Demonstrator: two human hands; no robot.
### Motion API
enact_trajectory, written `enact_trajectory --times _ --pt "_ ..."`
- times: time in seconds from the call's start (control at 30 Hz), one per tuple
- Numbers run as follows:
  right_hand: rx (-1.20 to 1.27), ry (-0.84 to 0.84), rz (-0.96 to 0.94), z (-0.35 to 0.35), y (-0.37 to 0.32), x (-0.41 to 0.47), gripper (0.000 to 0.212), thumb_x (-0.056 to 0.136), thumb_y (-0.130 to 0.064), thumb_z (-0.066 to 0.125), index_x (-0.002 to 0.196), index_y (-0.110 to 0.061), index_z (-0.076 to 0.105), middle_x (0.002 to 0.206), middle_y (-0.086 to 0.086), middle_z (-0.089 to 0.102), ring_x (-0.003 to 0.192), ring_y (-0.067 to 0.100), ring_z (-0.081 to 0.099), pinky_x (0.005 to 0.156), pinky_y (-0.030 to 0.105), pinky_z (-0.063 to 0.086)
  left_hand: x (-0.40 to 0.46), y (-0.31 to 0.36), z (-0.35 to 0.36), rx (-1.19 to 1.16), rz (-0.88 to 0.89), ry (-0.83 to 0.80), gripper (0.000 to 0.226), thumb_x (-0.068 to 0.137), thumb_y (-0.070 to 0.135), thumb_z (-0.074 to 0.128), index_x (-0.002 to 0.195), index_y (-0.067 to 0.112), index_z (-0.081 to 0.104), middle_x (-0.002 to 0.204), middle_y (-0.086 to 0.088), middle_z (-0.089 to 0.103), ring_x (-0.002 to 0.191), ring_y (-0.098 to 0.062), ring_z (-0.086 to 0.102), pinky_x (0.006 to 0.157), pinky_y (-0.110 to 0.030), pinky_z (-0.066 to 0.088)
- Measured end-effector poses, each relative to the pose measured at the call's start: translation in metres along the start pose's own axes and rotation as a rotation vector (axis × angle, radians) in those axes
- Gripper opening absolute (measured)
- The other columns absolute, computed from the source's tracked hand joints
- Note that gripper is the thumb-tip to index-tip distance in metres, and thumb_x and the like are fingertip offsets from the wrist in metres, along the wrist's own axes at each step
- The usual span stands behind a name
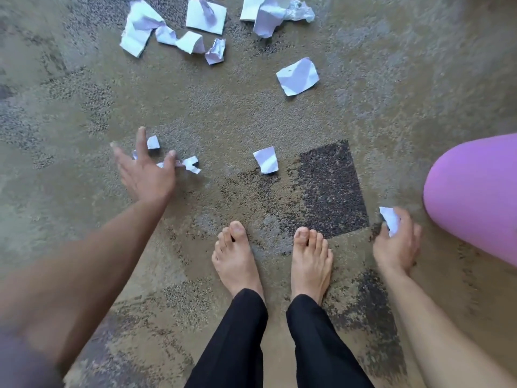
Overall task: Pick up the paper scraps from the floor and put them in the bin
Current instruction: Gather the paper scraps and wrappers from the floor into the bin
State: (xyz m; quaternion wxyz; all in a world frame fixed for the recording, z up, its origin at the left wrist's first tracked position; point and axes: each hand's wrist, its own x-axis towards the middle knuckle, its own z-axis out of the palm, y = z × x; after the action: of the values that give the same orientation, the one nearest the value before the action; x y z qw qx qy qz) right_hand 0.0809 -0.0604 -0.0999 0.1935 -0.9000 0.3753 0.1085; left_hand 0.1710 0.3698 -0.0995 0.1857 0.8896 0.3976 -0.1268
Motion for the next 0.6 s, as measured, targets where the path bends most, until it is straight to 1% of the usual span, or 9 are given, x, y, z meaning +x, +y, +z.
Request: enact_trajectory --times 0.07,0.13,0.2,0.27,0.37,0.43,0.5,0.53,0.6 --pt "0.017 0.039 -0.049 0.001 -0.005 0.002 0.037 0.083 0.006 0.050 0.114 -0.009 0.064 0.110 0.023 0.062 0.101 0.041 0.055 0.086 0.039 0.039 0.006 0.001 0.004 0.006 0.034 -0.020 0.054 0.089 0.046 0.060 0.140 0.035 0.045 0.154 -0.015 0.027 0.139 -0.036 0.029 0.114 -0.043 0.025" --pt "0.070 0.057 -0.146 0.006 -0.021 -0.002 0.035 0.080 0.004 0.049 0.106 -0.007 0.069 0.102 0.022 0.067 0.095 0.040 0.059 0.083 0.036 0.039 0.006 0.003 0.005 -0.057 0.108 -0.020 0.038 0.092 0.028 0.059 0.129 0.023 0.058 0.139 -0.015 0.041 0.128 -0.032 0.039 0.107 -0.034 0.030" --pt "0.134 0.026 -0.244 0.013 -0.046 -0.006 0.034 0.079 0.006 0.052 0.105 -0.007 0.071 0.100 0.018 0.070 0.092 0.036 0.061 0.082 0.032 0.040 0.001 0.007 0.006 -0.158 0.123 -0.035 0.032 0.090 0.007 0.051 0.118 0.014 0.065 0.127 -0.017 0.046 0.116 -0.028 0.047 0.097 -0.022 0.032" --pt "0.212 -0.046 -0.299 0.019 -0.076 -0.012 0.035 0.079 0.008 0.057 0.108 -0.010 0.070 0.101 0.013 0.071 0.092 0.032 0.062 0.081 0.028 0.041 -0.011 0.016 0.007 -0.206 0.112 -0.055 0.035 0.088 -0.003 0.044 0.113 0.006 0.066 0.121 -0.020 0.049 0.107 -0.022 0.048 0.086 -0.013 0.027" --pt "0.260 -0.125 -0.394 0.027 -0.118 -0.024 0.044 0.076 0.011 0.057 0.112 -0.010 0.070 0.108 0.010 0.072 0.095 0.024 0.065 0.081 0.018 0.040 -0.033 0.030 0.008 -0.250 0.187 -0.073 0.032 0.086 -0.001 0.046 0.111 -0.001 0.066 0.109 -0.020 0.054 0.096 -0.022 0.046 0.076 -0.015 0.025" --pt "0.272 -0.228 -0.446 0.033 -0.144 -0.034 0.048 0.077 0.012 0.054 0.119 -0.006 0.067 0.116 0.014 0.068 0.097 0.018 0.060 0.081 0.012 0.037 -0.041 0.031 0.012 -0.263 0.184 -0.094 0.035 0.088 -0.005 0.043 0.115 -0.001 0.064 0.111 -0.021 0.055 0.096 -0.023 0.047 0.077 -0.015 0.026" --pt "0.251 -0.369 -0.529 0.041 -0.164 -0.038 0.050 0.081 0.003 0.055 0.130 -0.006 0.059 0.127 0.013 0.062 0.110 0.019 0.056 0.093 0.020 0.041 -0.045 0.031 0.017 -0.275 0.164 -0.105 0.037 0.090 -0.007 0.040 0.120 0.000 0.062 0.115 -0.022 0.053 0.104 -0.028 0.050 0.081 -0.013 0.026" --pt "0.196 -0.428 -0.585 0.046 -0.171 -0.038 0.054 0.083 -0.004 0.058 0.137 -0.008 0.053 0.133 0.011 0.057 0.117 0.022 0.052 0.099 0.026 0.039 -0.046 0.030 0.019 -0.280 0.169 -0.122 0.036 0.092 -0.004 0.041 0.121 0.002 0.061 0.117 -0.020 0.051 0.106 -0.026 0.050 0.083 -0.011 0.027" --pt "0.016 -0.492 -0.701 0.057 -0.179 -0.036 0.067 0.084 -0.026 0.064 0.146 -0.013 0.039 0.142 0.006 0.047 0.125 0.025 0.042 0.103 0.033 0.035 -0.050 0.031 0.021 -0.285 0.191 -0.167 0.032 0.094 0.008 0.048 0.123 0.012 0.059 0.120 -0.012 0.045 0.101 -0.017 0.050 0.090 -0.010 0.034"
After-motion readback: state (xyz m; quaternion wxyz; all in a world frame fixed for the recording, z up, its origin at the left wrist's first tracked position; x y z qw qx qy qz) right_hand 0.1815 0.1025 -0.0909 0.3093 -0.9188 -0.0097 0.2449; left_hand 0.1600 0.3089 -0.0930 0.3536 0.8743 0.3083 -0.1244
